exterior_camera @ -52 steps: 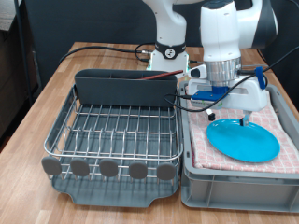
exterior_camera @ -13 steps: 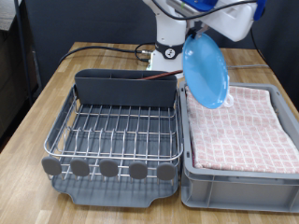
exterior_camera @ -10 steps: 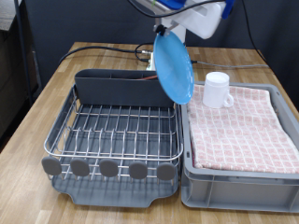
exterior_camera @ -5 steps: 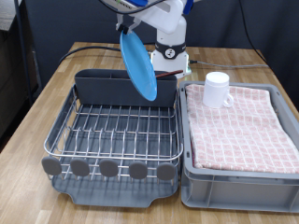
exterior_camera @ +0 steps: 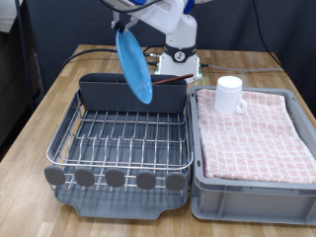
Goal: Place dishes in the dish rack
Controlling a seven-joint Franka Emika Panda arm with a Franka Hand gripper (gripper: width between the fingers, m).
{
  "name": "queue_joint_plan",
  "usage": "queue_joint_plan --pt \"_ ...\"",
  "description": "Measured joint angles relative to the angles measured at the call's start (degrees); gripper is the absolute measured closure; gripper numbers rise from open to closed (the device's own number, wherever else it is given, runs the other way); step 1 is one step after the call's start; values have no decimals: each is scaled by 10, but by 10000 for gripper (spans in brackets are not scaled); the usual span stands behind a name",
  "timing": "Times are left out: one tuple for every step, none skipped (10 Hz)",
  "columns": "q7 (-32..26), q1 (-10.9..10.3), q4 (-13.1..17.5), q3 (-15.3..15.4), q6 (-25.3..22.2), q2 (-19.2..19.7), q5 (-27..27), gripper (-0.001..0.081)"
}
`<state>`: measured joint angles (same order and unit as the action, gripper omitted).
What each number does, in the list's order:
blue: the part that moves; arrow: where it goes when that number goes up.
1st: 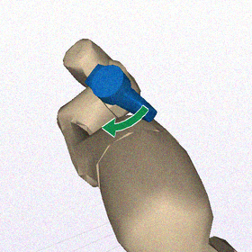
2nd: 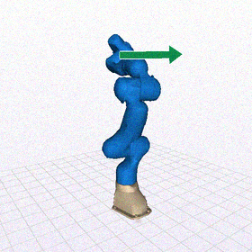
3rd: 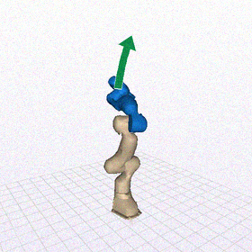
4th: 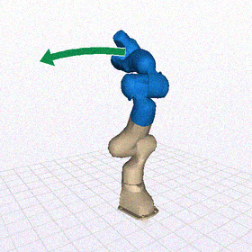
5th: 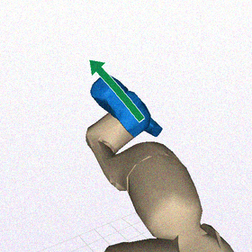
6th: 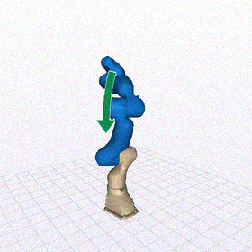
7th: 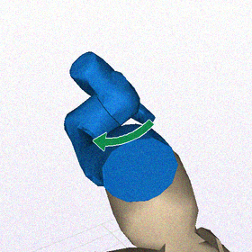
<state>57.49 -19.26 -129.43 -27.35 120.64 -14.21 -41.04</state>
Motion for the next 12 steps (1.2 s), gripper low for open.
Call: queue_joint_plan --pt "-33 2 5 -10 8 0 -7 789" --pt "-63 5 8 -22 22 0 -13 789" --pt "-87 7 9 -34 39 0 -20 789" --pt "-107 8 10 -46 59 2 -29 789" --pt "-121 9 10 -58 80 6 -41 789" --pt "-127 10 10 -67 94 13 -53 789" --pt "-130 10 10 -73 104 22 -63 789" --pt "-131 10 11 -76 110 35 -75 789" --pt "-131 9 14 -76 111 50 -82 789" --pt "-131 9 17 -76 115 67 -85 789" --pt "-130 8 19 -76 127 83 -87 789" --pt "-126 8 20 -75 142 99 -94 789"
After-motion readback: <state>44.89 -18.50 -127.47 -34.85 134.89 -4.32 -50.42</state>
